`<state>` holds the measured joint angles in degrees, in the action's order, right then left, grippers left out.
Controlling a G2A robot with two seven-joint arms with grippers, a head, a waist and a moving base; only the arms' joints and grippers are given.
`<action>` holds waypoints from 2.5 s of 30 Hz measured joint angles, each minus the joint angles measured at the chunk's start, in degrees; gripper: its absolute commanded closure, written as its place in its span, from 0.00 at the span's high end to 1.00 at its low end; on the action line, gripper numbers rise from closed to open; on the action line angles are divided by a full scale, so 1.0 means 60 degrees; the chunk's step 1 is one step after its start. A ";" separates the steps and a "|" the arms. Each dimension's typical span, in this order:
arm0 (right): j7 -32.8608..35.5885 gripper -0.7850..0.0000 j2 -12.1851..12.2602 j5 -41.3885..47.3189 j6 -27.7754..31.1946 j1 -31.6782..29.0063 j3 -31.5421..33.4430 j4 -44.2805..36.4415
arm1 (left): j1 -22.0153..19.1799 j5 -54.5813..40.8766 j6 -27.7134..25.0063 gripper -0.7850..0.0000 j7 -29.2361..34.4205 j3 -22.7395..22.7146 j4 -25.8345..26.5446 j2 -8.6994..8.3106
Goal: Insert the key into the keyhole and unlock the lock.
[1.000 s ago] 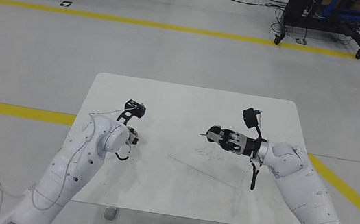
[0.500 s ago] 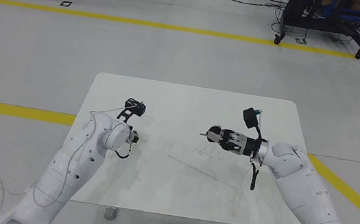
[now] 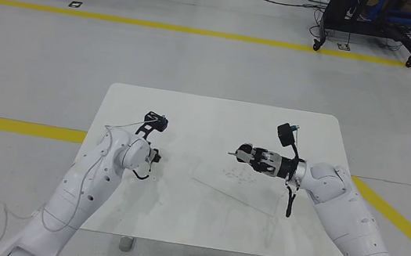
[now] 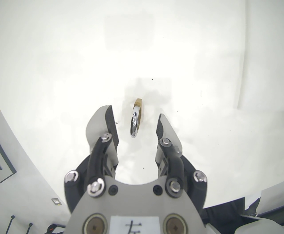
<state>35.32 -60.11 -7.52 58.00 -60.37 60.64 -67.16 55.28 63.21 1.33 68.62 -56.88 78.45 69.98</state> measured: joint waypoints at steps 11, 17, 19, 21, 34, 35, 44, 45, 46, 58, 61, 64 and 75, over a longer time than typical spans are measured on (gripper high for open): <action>0.0000 0.00 0.0000 0.0000 0.0000 0.0000 0.0000 0.0000 | -0.0305 0.0115 -0.0054 0.00 0.0247 0.0170 -0.0416 0.0094; 0.0000 0.00 0.0000 0.0000 0.0000 0.0000 0.0000 0.0000 | -0.0191 -0.0325 -0.0229 0.00 -0.0514 -0.0053 -0.0065 0.0111; 0.0000 0.00 0.0000 0.0000 0.0000 0.0000 0.0000 0.0000 | -0.0077 -0.0617 -0.0363 0.00 -0.0805 -0.0208 0.0179 0.0098; 0.0000 0.00 0.0000 0.0000 0.0000 0.0000 0.0000 0.0000 | 0.0067 -0.0870 -0.0576 0.00 -0.1004 -0.0383 0.0504 0.0066; 0.0000 0.00 0.0000 0.0000 0.0000 0.0000 0.0000 0.0000 | 0.0888 -0.5308 -0.2371 0.00 -0.3758 -0.1507 0.0929 0.0112; 0.0000 0.00 0.0000 0.0000 0.0000 0.0000 0.0000 0.0000 | 0.0863 -0.5364 -0.2421 0.00 -0.3773 -0.1464 0.0871 0.0119; -0.0052 0.00 -0.0008 0.0024 -0.0049 -0.0025 0.0005 -0.0027 | 0.1158 -0.6515 -0.2617 0.00 -0.4023 -0.1468 0.0482 0.0194; -0.0214 0.00 -0.0028 0.0065 -0.0163 -0.0063 0.0007 -0.0074 | 0.1165 -0.7121 -0.2713 0.00 -0.4047 -0.1490 0.0280 0.0222; -0.0489 0.00 -0.0059 0.0115 -0.0305 -0.0090 0.0011 -0.0103 | 0.1137 -0.7737 -0.2815 0.00 -0.4031 -0.1500 0.0064 0.0252; -0.2929 0.00 -0.0898 0.1073 -0.0718 0.1110 -0.1119 0.1506 | -0.0268 -1.3341 -0.3681 0.00 -0.1539 -0.0615 -0.2625 0.0733; -0.3051 0.00 -0.1115 0.1286 -0.0650 0.1451 -0.1440 0.1952 | -0.0625 -1.3708 -0.3916 0.00 -0.0842 -0.0414 -0.3214 0.0796; -0.2997 0.00 -0.1333 0.1440 -0.0506 0.1717 -0.1802 0.2187 | -0.0871 -1.3923 -0.3990 0.00 -0.0488 -0.0236 -0.3680 0.0862; -0.2322 0.00 -0.1752 0.1956 0.0004 0.2298 -0.2350 0.3068 | -0.1293 -1.4615 -0.3827 0.00 -0.0667 0.0000 -0.4586 0.1043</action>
<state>21.40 -70.62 4.21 58.02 -46.58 46.54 -48.75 47.52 -24.48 -21.63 64.62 -56.88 50.93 76.24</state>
